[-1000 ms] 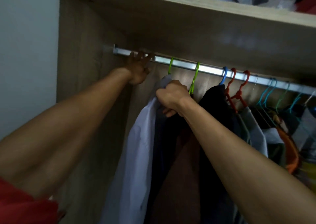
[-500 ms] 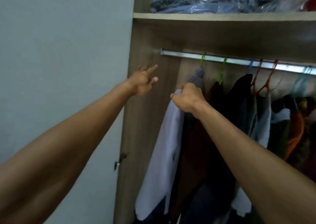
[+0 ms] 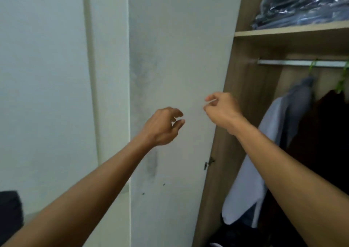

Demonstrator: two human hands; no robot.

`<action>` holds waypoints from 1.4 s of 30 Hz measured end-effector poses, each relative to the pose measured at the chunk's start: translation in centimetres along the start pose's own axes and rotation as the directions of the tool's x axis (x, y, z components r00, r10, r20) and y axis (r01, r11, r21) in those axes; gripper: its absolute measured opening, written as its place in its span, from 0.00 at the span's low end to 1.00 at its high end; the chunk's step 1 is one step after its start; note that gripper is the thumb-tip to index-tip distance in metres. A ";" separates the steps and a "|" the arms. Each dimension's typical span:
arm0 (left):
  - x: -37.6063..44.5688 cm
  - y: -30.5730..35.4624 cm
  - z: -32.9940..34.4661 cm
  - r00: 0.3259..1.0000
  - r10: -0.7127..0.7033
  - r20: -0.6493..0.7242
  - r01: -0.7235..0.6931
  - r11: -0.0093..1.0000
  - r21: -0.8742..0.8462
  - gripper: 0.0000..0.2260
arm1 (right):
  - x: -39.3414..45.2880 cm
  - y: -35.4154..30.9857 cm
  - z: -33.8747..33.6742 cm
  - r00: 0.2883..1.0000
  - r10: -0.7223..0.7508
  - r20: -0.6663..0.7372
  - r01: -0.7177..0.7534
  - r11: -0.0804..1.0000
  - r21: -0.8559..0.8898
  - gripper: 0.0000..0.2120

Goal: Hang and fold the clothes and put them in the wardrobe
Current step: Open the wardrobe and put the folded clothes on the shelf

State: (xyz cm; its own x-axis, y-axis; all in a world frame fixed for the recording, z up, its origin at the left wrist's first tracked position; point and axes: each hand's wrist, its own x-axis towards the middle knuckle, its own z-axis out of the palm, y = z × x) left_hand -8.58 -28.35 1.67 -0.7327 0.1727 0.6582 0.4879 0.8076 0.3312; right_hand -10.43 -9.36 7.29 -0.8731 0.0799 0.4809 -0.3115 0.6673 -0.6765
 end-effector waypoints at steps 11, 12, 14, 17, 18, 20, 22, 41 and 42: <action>-0.5 -12.6 -8.6 0.864 -0.478 -0.161 0.432 0.866 -0.252 0.17 | -0.6 -14.6 8.0 0.909 -0.415 -0.050 0.403 0.902 -0.153 0.28; -0.2 -13.1 -8.6 0.888 -0.458 -0.042 0.416 0.839 -0.352 0.16 | -0.5 -15.4 8.8 0.901 -0.433 -0.027 0.421 0.887 -0.190 0.30; 0.1 -13.4 -8.6 0.911 -0.372 0.178 0.408 0.747 -0.525 0.16 | -0.3 -16.9 10.0 0.902 -0.431 -0.011 0.414 0.873 -0.260 0.32; 1.2 -13.0 -8.0 0.912 -0.260 0.317 0.409 0.550 -0.728 0.18 | -0.4 -18.1 10.5 0.916 -0.401 -0.004 0.379 0.871 -0.312 0.33; 1.4 -12.9 -7.8 0.907 -0.257 0.333 0.419 0.485 -0.768 0.18 | -0.4 -18.3 10.5 0.919 -0.394 -0.013 0.369 0.871 -0.324 0.34; 2.1 -12.9 -7.6 0.897 -0.262 0.355 0.438 0.424 -0.793 0.16 | -0.4 -18.8 10.1 0.927 -0.372 -0.041 0.336 0.876 -0.345 0.34; 2.5 -13.0 -7.5 0.901 -0.235 0.365 0.433 0.423 -0.796 0.16 | -0.4 -19.2 9.5 0.937 -0.345 -0.062 0.304 0.887 -0.347 0.33; 6.0 -0.2 -5.0 0.916 0.285 0.283 0.109 0.501 -0.859 0.12 | -3.1 -19.5 -1.7 0.750 -0.492 -0.441 0.182 0.795 -0.578 0.32; 6.0 0.9 -4.3 0.915 0.307 0.260 0.070 0.514 -0.855 0.14 | -3.7 -18.8 -2.9 0.756 -0.473 -0.453 0.152 0.799 -0.582 0.33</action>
State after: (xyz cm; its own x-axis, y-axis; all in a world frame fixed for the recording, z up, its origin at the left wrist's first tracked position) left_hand -10.52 -29.03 8.79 -0.6440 0.5529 0.5287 0.6049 -0.0549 0.7944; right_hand -0.26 -20.05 19.89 -0.3424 0.0801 0.9361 -0.1630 0.9762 -0.1431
